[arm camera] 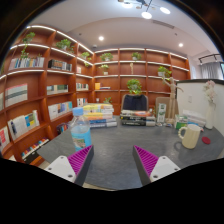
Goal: Pour water
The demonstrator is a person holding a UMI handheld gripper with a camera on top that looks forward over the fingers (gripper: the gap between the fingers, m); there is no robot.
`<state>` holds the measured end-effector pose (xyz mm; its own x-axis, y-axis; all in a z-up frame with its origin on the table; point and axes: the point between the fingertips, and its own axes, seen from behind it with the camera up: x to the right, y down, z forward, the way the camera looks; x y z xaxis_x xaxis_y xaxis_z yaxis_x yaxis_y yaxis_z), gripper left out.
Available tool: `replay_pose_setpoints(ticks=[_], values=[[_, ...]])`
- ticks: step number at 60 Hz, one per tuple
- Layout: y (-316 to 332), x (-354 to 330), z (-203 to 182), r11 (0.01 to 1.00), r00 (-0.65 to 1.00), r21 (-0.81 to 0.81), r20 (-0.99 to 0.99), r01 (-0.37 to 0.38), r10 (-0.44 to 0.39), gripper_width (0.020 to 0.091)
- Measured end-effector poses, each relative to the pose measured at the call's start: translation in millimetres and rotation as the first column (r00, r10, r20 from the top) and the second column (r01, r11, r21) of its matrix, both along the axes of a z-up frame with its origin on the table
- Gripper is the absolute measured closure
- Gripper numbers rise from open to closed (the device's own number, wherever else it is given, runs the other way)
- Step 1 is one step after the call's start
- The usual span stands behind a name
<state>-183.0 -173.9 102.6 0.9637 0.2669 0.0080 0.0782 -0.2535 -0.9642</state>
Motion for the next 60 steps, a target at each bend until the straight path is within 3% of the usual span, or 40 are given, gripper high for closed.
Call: replay_pose_setpoints(ticks=[4,18,32,37,42,44,49,56,60], values=[[-1.0,-57.6,-28.8,1.0,0.999,0.01,-0.016,-0.028,0.028,0.0302],[24.8,-130.4,-32.1,0.993,0.993,0.03,-0.028,-0.117,0.118,0.0306],[58.3,-162.6,-18.7,0.992,0.985,0.071,-0.13,-0.102,0.11,0.033],[70.8,-159.0,-19.5,0.996,0.988,0.073,-0.136,-0.058,0.068,0.0399],[79.7,-149.6,-16.4,0.996,0.988,0.09,-0.157,0.008,0.006,0.0531],[80.5,-152.0,-16.7,0.996,0.986,0.094,-0.167,0.003,0.013,0.0611],[83.2,-151.5,-18.3,0.993,0.991,0.117,-0.131,-0.009,0.024,0.0646],[84.6,-154.7,-21.2,0.993,0.998,0.117,-0.057,-0.031,0.038,0.0764],[82.7,-158.0,-22.2,0.992,0.996,0.116,-0.072,-0.047,0.056,0.0796]])
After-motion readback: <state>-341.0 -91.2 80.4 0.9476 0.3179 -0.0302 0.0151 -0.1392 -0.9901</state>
